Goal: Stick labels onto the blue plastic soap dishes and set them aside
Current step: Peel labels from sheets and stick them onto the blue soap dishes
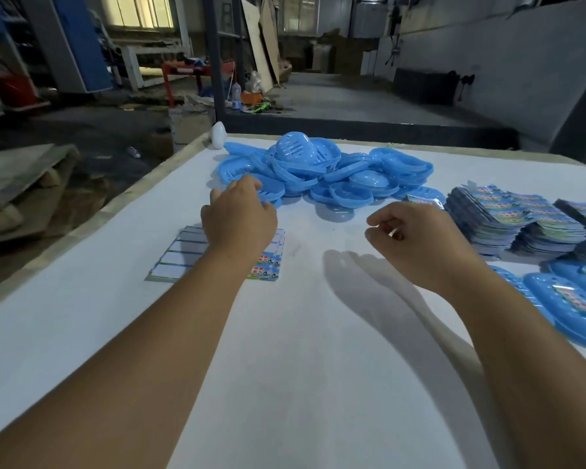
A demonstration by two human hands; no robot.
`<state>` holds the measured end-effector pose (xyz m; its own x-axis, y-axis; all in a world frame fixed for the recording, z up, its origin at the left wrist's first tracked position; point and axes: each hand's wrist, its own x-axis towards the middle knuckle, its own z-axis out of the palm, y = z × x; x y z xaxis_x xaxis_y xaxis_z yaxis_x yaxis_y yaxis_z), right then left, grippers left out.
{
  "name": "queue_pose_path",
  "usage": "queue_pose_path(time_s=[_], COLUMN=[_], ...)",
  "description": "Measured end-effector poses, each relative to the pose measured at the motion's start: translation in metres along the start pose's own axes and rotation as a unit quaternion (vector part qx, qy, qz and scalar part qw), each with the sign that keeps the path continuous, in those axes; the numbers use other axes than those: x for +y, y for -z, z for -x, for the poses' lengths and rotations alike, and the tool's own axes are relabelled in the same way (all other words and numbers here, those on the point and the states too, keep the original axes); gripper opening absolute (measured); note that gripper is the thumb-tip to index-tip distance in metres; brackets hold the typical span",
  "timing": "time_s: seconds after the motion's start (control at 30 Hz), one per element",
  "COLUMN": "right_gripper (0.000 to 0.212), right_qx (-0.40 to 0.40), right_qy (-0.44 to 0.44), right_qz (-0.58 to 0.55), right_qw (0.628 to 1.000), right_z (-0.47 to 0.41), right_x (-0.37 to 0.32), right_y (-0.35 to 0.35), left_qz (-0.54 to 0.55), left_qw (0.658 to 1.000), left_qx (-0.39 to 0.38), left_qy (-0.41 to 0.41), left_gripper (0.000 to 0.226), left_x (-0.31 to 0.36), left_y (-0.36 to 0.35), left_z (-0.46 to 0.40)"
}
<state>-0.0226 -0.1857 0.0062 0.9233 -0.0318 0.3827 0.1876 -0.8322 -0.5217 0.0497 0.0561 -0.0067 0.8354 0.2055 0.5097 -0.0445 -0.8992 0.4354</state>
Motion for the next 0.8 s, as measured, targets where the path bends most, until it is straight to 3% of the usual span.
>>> queue_pose_path(time_s=[0.13, 0.3, 0.5, 0.63, 0.7, 0.77, 0.8], right_gripper=[0.008, 0.009, 0.013, 0.018, 0.025, 0.037, 0.044], right_qx=[0.001, -0.011, -0.008, -0.015, -0.016, -0.011, -0.006], right_qy=[0.016, 0.020, 0.016, 0.017, 0.018, 0.026, 0.030], right_qz=[-0.025, -0.035, -0.038, -0.039, -0.033, -0.032, -0.040], right_qw=[1.000, 0.999, 0.999, 0.999, 0.999, 0.999, 0.999], right_z=[0.000, 0.000, -0.001, 0.000, 0.001, 0.003, 0.004], right_x=[-0.005, -0.005, -0.003, -0.008, -0.010, -0.011, -0.012], right_y=[0.003, 0.001, 0.000, -0.003, -0.003, -0.003, -0.003], left_qz=[-0.066, -0.135, -0.123, -0.044, 0.059, 0.206, 0.294], left_qw=[0.997, 0.988, 0.989, 0.997, 0.998, 0.977, 0.951], left_qx=[-0.016, -0.059, 0.002, 0.026, 0.009, -0.033, -0.066], left_qy=[-0.029, -0.054, -0.083, -0.061, -0.020, 0.036, 0.072], left_gripper=[0.036, 0.022, 0.018, 0.015, 0.014, 0.014, 0.013], left_x=[0.007, 0.011, 0.015, 0.021, 0.028, 0.038, 0.043], left_y=[-0.007, -0.019, -0.015, 0.008, 0.023, 0.033, 0.035], left_z=[-0.016, -0.027, -0.024, -0.013, -0.006, 0.005, 0.011])
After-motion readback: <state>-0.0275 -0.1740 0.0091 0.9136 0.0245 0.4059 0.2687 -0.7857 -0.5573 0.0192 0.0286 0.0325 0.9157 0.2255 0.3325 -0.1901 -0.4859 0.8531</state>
